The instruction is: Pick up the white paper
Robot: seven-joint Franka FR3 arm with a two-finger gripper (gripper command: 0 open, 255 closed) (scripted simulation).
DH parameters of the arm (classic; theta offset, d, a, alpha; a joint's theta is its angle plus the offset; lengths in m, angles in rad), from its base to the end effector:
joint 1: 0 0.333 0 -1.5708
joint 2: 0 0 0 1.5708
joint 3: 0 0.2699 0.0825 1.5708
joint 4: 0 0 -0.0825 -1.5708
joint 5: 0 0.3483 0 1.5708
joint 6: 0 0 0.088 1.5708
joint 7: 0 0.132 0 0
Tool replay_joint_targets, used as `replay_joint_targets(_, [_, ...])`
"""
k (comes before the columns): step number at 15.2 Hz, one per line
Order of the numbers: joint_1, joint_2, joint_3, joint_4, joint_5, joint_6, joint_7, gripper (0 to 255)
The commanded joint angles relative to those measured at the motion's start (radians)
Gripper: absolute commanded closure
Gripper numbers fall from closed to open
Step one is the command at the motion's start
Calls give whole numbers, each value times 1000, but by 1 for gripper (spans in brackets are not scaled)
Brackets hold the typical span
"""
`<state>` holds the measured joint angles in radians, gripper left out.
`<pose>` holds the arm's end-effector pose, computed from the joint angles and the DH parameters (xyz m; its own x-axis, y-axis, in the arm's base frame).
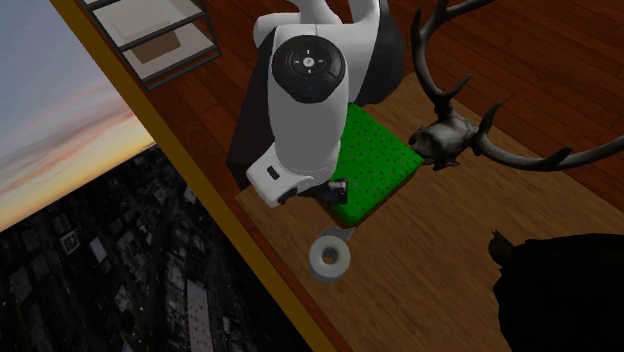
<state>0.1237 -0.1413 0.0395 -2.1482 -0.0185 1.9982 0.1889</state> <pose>0.4749 0.0769 0.4067 0.9998 -0.0184 -0.0046 -0.0183 -0.9996 0.0236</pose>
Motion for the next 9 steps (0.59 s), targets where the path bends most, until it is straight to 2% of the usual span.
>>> replay_joint_targets(1, [11,67,11,37,5,28,1,0])
replay_joint_targets(6, [35,239,36,163,10,68,1,0])
replay_joint_targets(9, [36,255,36,141,9,106,2,0])
